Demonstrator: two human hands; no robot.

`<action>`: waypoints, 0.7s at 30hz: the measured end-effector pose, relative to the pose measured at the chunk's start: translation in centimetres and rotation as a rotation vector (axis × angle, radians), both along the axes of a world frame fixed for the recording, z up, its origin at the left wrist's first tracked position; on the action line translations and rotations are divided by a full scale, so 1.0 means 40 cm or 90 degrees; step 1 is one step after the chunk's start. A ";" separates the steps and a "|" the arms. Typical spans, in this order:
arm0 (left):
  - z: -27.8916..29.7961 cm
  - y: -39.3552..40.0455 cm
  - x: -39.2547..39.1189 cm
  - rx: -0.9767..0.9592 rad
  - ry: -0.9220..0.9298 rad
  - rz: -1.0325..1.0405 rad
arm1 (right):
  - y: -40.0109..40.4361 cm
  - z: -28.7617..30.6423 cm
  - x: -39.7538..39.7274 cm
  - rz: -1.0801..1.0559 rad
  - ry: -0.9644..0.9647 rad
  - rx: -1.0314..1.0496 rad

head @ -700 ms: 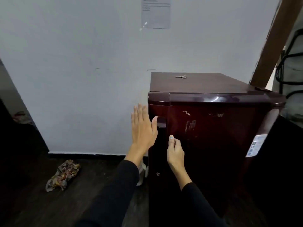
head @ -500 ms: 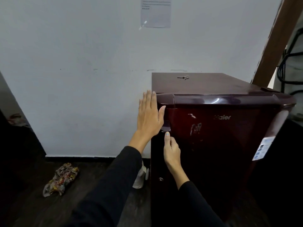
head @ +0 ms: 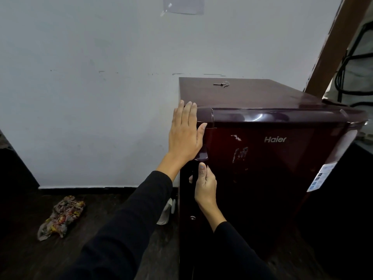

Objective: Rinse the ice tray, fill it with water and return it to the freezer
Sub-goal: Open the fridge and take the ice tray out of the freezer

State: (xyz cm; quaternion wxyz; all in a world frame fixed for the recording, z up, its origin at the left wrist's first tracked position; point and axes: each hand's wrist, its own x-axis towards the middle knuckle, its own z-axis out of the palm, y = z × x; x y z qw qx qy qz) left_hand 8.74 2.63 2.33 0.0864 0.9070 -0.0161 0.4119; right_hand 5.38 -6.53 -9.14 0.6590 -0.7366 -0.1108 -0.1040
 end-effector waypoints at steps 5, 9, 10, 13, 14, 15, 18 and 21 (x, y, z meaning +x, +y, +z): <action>-0.003 -0.007 -0.001 -0.014 -0.009 0.006 | 0.000 -0.004 0.004 0.015 0.020 0.009; -0.001 -0.015 -0.012 -0.029 0.003 0.014 | -0.004 0.003 -0.006 0.038 0.049 0.037; 0.000 -0.018 -0.016 -0.030 0.005 0.016 | -0.005 0.005 -0.010 0.041 0.056 0.042; 0.003 -0.024 -0.027 -0.027 0.015 0.023 | -0.009 0.015 -0.018 0.057 0.071 0.044; 0.003 -0.024 -0.031 -0.026 0.017 0.025 | -0.012 0.020 -0.021 0.068 0.080 0.039; 0.003 -0.025 -0.036 -0.024 0.019 0.028 | -0.017 0.027 -0.023 0.078 0.090 0.029; -0.001 -0.036 -0.062 -0.020 0.020 0.036 | -0.038 0.033 -0.034 0.103 0.112 0.001; -0.009 -0.069 -0.119 -0.006 0.001 0.048 | -0.080 0.020 -0.084 0.120 0.107 0.029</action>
